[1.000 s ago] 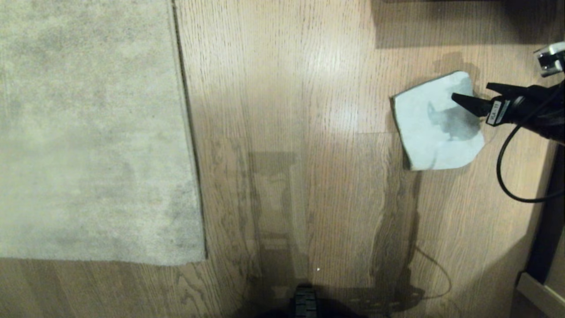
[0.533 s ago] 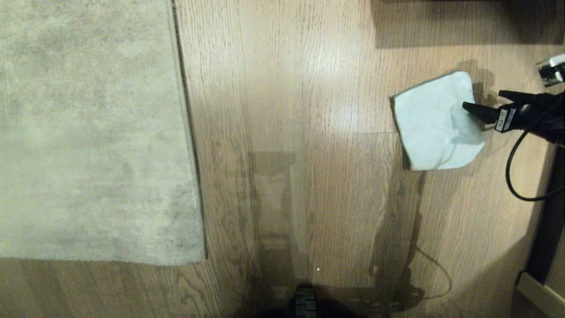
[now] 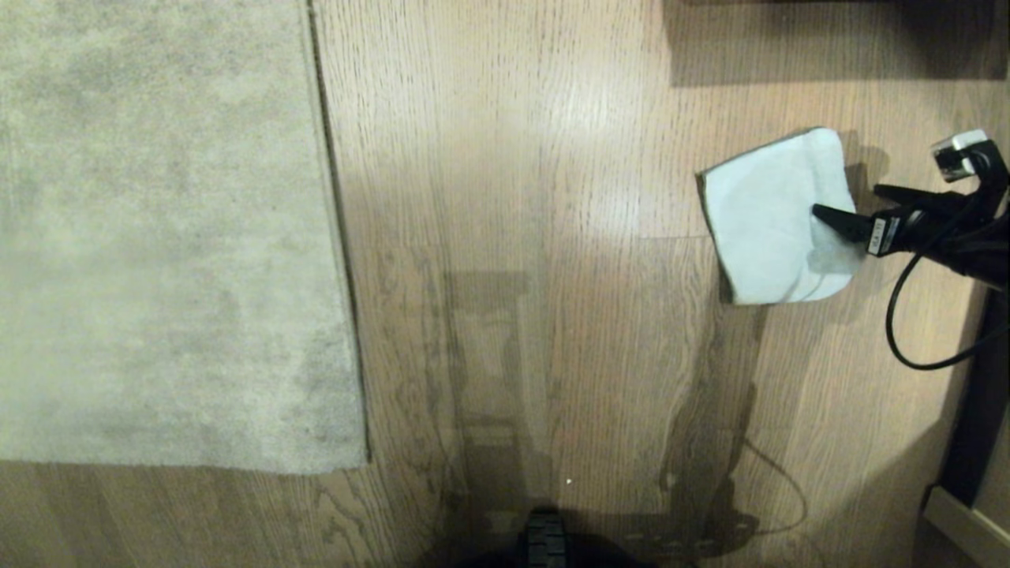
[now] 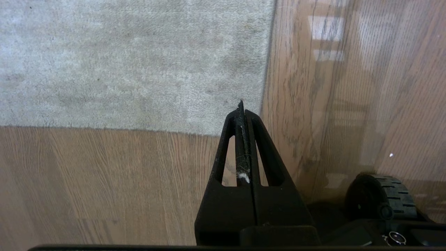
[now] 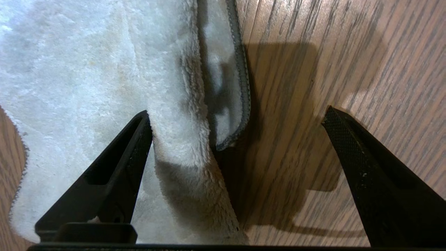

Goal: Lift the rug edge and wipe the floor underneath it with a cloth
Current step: Pick up the rag

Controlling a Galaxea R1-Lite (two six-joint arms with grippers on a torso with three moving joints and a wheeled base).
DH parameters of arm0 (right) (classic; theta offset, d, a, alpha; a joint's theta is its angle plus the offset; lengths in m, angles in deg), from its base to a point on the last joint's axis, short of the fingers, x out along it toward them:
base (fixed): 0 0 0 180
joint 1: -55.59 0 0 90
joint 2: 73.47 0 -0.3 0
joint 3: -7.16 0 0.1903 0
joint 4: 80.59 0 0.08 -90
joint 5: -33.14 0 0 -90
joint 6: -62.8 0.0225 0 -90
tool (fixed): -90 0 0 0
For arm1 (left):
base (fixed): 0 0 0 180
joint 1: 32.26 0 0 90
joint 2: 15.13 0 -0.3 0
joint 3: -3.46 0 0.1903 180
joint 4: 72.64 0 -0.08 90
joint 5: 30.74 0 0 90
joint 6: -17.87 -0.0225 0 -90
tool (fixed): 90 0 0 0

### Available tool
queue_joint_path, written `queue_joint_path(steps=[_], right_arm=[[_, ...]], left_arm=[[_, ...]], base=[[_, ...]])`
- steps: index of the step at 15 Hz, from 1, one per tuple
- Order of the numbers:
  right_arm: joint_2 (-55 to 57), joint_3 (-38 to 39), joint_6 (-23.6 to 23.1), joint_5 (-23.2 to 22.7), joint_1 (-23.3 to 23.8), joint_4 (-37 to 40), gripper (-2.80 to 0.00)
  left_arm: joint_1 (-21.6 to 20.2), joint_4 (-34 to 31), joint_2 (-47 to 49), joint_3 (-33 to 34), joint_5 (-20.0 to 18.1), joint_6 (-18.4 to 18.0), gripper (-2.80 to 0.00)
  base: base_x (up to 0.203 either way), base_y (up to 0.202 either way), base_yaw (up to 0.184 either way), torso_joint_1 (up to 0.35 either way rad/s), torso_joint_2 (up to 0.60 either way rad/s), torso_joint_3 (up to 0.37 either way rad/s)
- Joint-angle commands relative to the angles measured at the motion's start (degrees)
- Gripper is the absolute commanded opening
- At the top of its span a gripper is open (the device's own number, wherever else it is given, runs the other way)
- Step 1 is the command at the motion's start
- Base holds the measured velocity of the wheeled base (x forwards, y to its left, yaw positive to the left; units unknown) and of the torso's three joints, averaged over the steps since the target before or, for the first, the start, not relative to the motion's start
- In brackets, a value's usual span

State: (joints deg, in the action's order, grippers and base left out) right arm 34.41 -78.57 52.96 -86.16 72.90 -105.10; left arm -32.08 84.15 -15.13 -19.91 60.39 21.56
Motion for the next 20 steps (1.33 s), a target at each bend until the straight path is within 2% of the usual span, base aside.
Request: queue_joint_path(steps=[1, 13, 14, 20], right_arm=[[0.7, 0.8, -0.1, -0.1, -0.1, -0.2, 0.0], [-0.4, 5.8, -0.5, -0.1, -4.8, -0.9, 0.0], [-0.3, 6.3, -0.4, -0.1, -4.9, -2.0, -2.8], [-3.0, 7.3, -0.1, 0.0, -5.1, -2.1, -2.8]], left_arm=[[0.0, 0.0, 0.0, 0.0, 0.0, 0.0, -2.8], [0.0, 0.0, 0.0, 0.0, 0.0, 0.0, -2.8], [0.0, 0.0, 0.0, 0.0, 0.0, 0.0, -2.8], [0.0, 0.0, 0.0, 0.0, 0.0, 0.1, -2.8]], base=[[0.0, 0.0, 0.0, 0.0, 0.0, 0.0], [0.0, 0.0, 0.0, 0.0, 0.0, 0.0], [0.0, 0.0, 0.0, 0.0, 0.0, 0.0], [0.0, 0.0, 0.0, 0.0, 0.0, 0.0]])
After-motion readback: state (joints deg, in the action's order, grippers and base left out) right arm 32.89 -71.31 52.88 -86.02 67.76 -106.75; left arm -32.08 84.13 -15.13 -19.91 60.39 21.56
